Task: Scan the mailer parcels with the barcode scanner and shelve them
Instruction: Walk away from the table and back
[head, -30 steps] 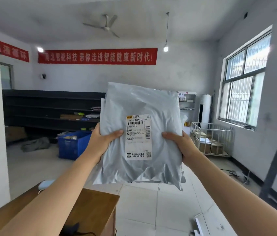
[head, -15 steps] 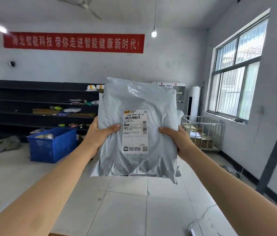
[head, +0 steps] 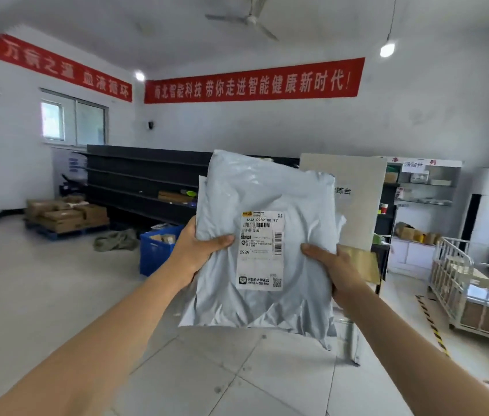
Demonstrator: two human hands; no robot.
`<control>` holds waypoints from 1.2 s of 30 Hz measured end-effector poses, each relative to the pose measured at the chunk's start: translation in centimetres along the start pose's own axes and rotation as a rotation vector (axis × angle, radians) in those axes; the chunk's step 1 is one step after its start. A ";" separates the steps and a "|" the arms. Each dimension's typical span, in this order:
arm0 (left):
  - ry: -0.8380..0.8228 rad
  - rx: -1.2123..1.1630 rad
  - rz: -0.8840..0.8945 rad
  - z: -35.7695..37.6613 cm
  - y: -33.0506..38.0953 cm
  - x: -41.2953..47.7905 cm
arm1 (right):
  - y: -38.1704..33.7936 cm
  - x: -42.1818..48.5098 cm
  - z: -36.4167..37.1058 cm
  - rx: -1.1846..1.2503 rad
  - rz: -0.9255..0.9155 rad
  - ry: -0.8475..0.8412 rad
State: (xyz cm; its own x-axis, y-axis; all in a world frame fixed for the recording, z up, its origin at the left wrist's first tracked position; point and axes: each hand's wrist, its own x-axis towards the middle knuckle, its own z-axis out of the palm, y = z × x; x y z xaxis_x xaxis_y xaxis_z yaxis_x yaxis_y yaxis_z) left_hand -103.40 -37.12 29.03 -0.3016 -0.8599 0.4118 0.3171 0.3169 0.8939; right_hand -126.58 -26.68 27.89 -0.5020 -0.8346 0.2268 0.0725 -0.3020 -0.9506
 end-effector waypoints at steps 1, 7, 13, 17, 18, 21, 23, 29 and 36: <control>0.036 0.021 0.008 -0.5 -0.6 1.5 | 1.1 2.4 0.8 0.020 0.022 -0.029; 0.207 0.093 0.073 -6.9 -4.6 12.3 | 6.2 17.0 8.6 0.081 0.035 -0.244; 0.345 0.186 0.124 -13.5 -5.6 23.9 | 8.8 30.5 17.9 0.131 0.024 -0.410; 0.462 0.223 0.143 -18.4 -6.8 29.9 | 10.7 38.1 24.6 0.135 0.032 -0.523; 0.497 0.237 0.150 -19.7 -7.1 31.1 | 11.5 39.9 26.4 0.138 0.035 -0.561; 0.583 0.255 0.190 -23.7 -8.4 34.4 | 14.1 45.2 32.2 0.158 0.050 -0.695; 0.646 0.282 0.221 -26.5 -9.2 36.5 | 15.7 48.3 36.2 0.174 0.053 -0.778; 0.913 0.380 0.276 -35.5 -9.2 40.8 | 19.3 55.5 51.1 0.211 0.109 -1.049; 1.219 0.562 0.274 -44.5 -6.9 37.6 | 24.4 53.4 68.2 0.310 0.249 -1.355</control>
State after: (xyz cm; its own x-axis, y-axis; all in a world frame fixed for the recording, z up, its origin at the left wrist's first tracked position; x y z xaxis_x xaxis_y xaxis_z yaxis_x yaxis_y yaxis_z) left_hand -76.97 -89.45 30.44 0.7786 -0.4559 0.4312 -0.2543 0.3990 0.8810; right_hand -92.86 -110.06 31.24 0.7446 -0.6165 0.2557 0.3080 -0.0224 -0.9511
